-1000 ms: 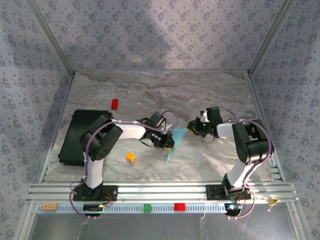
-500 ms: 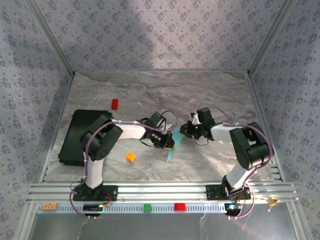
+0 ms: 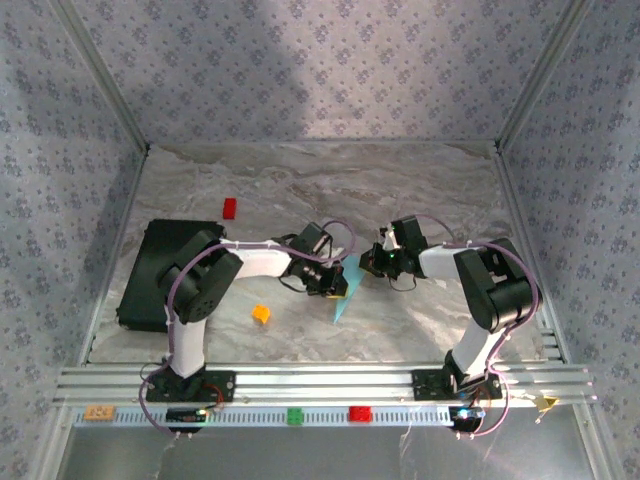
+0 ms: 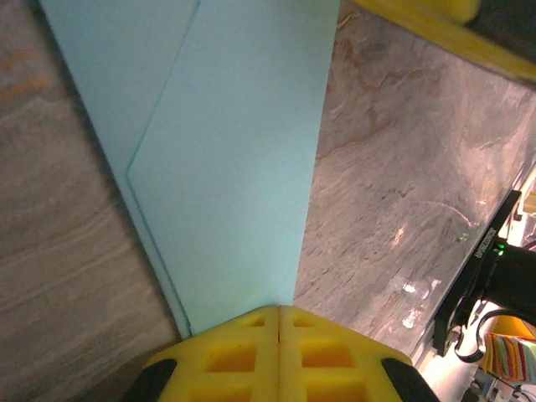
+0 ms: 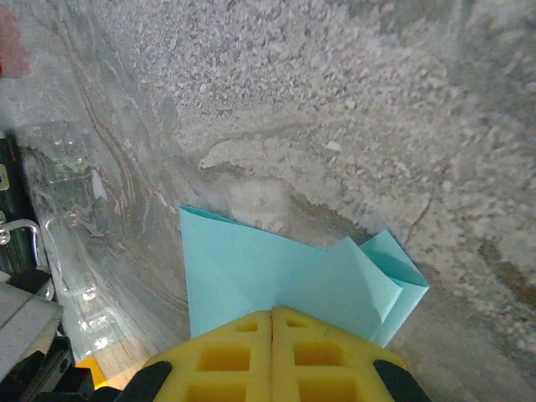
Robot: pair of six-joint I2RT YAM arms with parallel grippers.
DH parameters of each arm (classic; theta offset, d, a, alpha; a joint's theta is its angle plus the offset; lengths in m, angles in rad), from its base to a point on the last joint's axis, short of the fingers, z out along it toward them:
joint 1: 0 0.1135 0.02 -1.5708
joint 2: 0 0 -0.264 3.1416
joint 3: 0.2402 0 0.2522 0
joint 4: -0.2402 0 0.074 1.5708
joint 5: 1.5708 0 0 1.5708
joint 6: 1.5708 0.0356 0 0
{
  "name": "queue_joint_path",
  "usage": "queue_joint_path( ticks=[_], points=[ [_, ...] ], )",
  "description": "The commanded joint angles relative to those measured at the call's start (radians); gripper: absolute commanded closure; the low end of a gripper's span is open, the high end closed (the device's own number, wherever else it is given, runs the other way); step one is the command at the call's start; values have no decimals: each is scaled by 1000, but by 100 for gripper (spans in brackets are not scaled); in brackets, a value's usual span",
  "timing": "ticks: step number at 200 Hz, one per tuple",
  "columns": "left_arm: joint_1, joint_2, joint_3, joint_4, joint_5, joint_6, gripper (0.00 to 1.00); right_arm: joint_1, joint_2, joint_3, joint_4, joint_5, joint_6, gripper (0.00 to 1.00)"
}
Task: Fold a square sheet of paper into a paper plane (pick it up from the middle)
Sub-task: Fold the wing for the fifth time at the center of the table.
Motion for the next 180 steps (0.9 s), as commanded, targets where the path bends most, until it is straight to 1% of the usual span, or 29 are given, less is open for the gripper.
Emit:
queue_joint_path(
  ticks=[1,44,72,88,112,161,180],
  points=[
    [-3,-7,64,-16,6,-12,97,-7,21,-35,-64,61,-14,99],
    [-7,55,145,-8,8,-24,94,-4,22,-54,-36,65,2,99],
    [-17,116,194,-60,0,-11,93,-4,30,-57,-30,66,8,99],
    [-22,127,184,-91,-16,6,93,-7,31,-58,-34,66,8,99],
    [-27,116,151,-157,-69,41,93,-7,31,-58,-37,67,6,99],
    [-45,26,44,-206,-69,97,92,-17,23,-57,-52,72,0,99],
    [-52,-11,18,-222,-73,116,90,-19,24,-57,-53,73,-1,99]
  ],
)
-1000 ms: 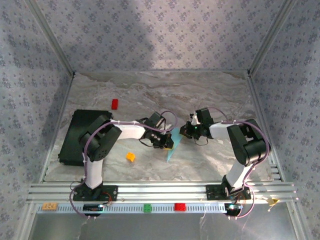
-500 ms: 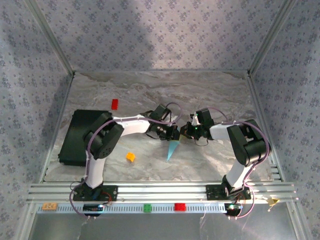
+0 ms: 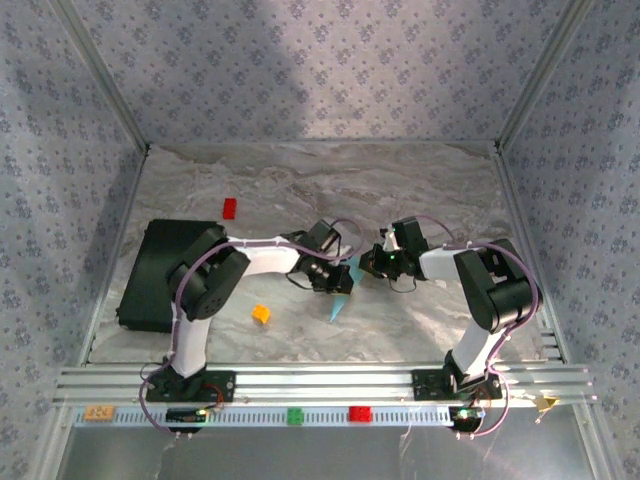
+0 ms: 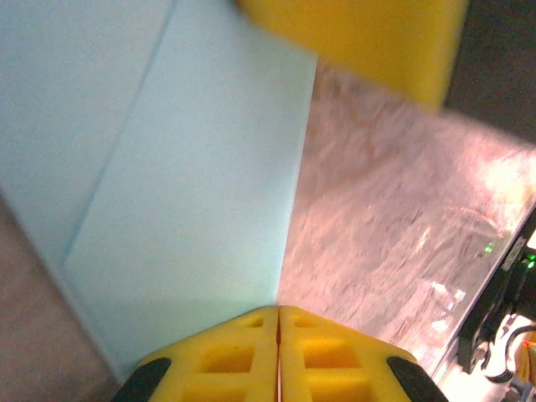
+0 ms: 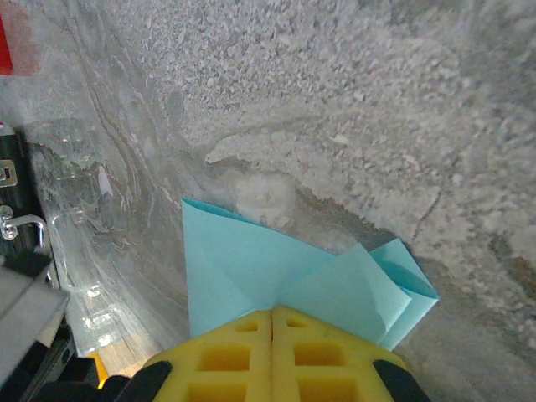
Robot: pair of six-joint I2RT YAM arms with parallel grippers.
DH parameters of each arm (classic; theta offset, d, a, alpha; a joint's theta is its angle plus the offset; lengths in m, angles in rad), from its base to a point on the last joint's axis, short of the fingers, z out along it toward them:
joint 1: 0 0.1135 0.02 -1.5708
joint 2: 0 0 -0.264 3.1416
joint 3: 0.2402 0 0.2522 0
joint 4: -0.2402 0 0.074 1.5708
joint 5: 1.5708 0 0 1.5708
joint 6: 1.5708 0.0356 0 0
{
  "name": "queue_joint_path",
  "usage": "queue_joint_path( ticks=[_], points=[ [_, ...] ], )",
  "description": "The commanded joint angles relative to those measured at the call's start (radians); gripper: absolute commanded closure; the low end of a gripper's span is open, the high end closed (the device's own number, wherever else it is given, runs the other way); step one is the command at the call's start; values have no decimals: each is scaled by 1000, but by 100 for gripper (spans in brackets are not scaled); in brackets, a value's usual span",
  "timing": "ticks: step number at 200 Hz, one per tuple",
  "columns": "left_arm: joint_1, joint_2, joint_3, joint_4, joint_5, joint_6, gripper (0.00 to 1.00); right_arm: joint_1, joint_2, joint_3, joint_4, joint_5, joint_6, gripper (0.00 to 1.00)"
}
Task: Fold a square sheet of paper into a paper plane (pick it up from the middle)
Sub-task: Fold the wing for the fifth time at the center of the table.
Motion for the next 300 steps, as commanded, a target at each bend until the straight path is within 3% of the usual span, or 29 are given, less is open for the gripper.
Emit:
queue_joint_path(
  ticks=[1,77,112,202,260,300],
  points=[
    [-24,-50,-53,-140,-13,54,90,-17,26,-36,-91,82,-3,99],
    [-57,-169,-158,-118,-36,42,90,-19,20,-36,-89,74,0,99],
    [-42,-214,-125,-66,-55,17,91,-19,15,-32,-84,64,1,99],
    [8,-67,-54,-38,-11,16,89,-32,7,-2,-75,-16,-45,96],
    [8,-40,-91,-22,-36,-7,94,-19,-65,41,-100,-51,-89,90],
    [6,-43,-109,-4,-40,-24,96,-22,7,67,-121,-57,-125,90]
  ],
)
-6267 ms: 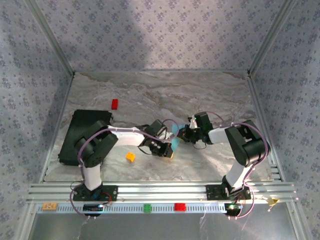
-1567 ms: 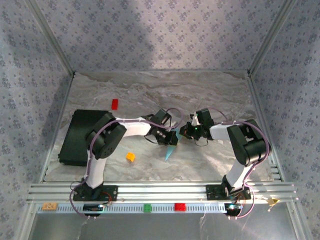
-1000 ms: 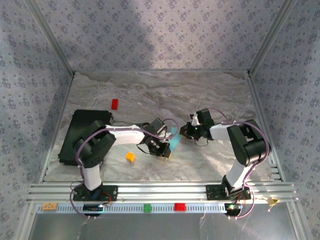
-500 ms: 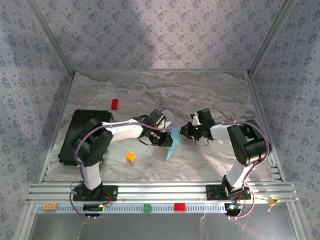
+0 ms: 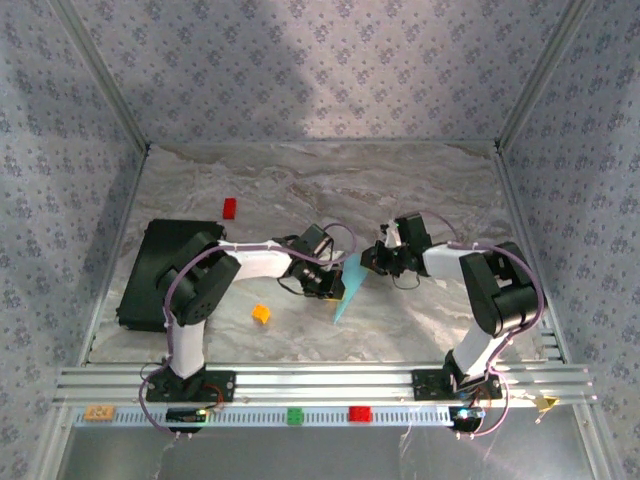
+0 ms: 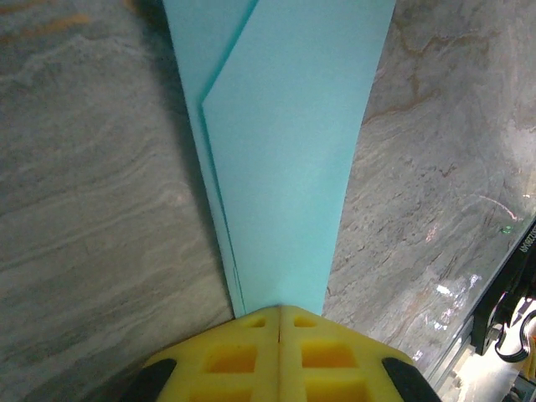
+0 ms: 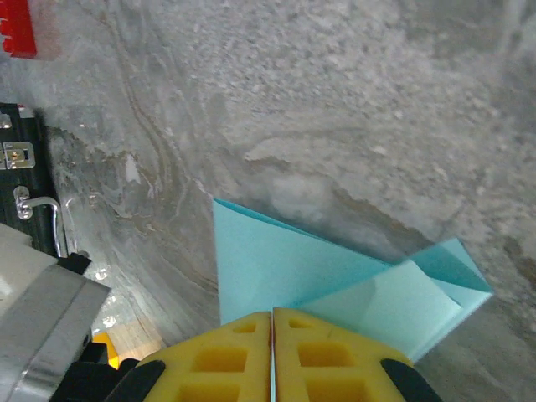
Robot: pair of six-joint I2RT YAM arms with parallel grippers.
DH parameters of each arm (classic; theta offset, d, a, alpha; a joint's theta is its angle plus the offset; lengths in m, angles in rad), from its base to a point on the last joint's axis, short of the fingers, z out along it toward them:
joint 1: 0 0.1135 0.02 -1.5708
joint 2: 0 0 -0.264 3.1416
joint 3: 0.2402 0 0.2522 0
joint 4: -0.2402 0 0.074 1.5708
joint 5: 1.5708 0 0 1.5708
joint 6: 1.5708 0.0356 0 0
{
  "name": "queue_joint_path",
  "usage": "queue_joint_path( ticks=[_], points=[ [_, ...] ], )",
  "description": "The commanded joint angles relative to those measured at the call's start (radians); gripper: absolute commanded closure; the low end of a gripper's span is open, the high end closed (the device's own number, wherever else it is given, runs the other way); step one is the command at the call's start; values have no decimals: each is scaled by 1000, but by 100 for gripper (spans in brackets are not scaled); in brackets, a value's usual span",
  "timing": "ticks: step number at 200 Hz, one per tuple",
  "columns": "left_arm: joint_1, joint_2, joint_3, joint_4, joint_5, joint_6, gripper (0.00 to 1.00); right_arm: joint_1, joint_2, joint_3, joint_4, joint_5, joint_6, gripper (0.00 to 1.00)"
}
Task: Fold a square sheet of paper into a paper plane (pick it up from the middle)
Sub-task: Fold the wing for the fifth time at the center of the table.
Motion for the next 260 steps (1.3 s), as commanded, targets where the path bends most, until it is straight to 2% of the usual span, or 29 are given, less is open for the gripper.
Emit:
queue_joint_path(
  ticks=[1,56,102,170,191,210,234,260],
  points=[
    [-6,12,-33,-10,-27,-11,96,-3,44,28,-44,-9,-43,90],
    [-5,8,-42,-1,-27,-19,97,-88,105,28,12,18,8,91],
    [-4,-21,-46,24,-25,-40,96,-134,-20,18,-2,11,17,87],
    [19,-179,-51,13,-99,-51,78,-55,-201,-120,-11,54,87,81],
    [38,-171,-52,0,-95,-42,78,-6,-229,-142,-16,77,109,79],
    [48,-139,-43,-12,-76,-40,82,33,-241,-156,-21,100,124,79],
    [50,-108,-33,-12,-62,-46,85,59,-242,-171,-22,106,134,78],
    [51,-76,-18,-3,-27,-48,85,84,-244,-189,-11,112,150,78]
  ],
)
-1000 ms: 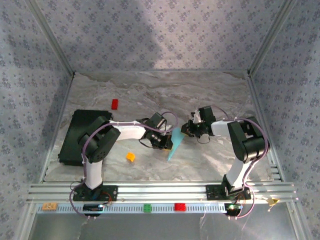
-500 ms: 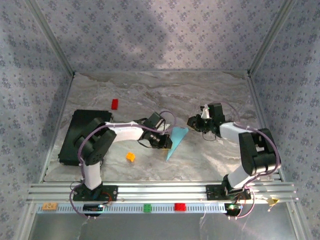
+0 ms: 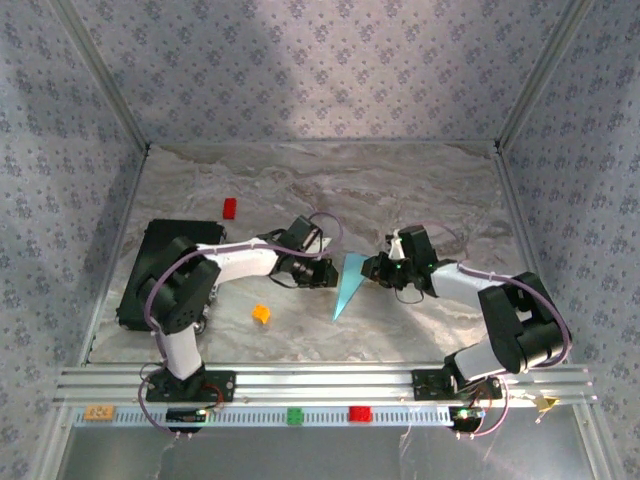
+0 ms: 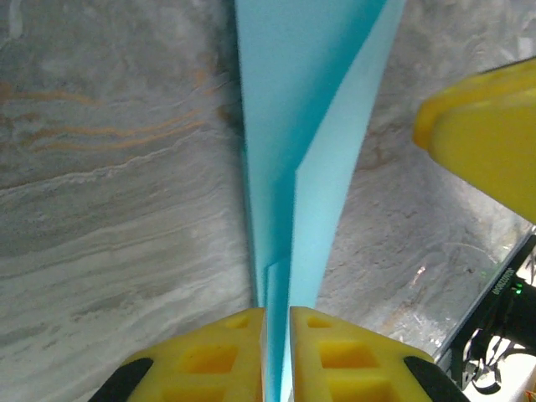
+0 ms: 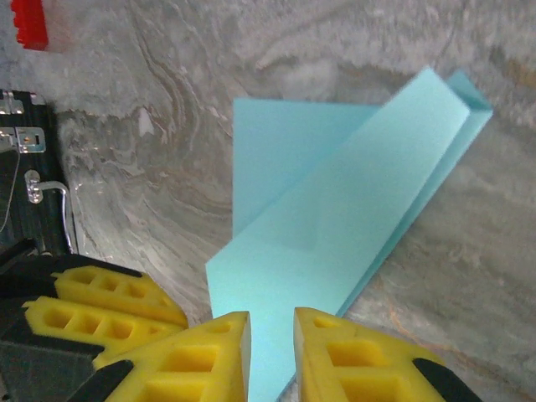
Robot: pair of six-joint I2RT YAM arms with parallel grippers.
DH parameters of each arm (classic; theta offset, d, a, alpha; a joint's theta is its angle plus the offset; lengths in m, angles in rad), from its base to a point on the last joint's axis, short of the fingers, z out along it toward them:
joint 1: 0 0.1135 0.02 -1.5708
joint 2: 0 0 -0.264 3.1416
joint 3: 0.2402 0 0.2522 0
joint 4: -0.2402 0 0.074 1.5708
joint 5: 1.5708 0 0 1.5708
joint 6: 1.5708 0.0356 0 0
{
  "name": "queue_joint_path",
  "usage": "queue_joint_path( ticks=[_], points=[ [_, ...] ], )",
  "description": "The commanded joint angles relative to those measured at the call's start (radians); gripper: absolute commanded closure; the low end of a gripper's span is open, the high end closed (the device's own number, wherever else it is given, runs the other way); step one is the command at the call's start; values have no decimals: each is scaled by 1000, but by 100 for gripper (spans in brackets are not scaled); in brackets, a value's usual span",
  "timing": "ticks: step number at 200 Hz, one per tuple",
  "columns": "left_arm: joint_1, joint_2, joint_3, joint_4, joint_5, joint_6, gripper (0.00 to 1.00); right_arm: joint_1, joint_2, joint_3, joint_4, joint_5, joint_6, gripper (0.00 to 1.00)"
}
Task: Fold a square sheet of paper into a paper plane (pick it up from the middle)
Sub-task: Fold the wing for the fifth time at the center of the table, then turn over a paper plane at the center of the table.
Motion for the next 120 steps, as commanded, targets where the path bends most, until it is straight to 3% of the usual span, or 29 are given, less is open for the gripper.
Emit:
queue_joint_path(
  ticks=[1,120],
  points=[
    [0,32,26,-19,48,5,85,21,-19,-23,-13,27,30,78],
    [-1,64,18,10,108,6,81,78,8,-43,-19,32,36,79]
  ],
)
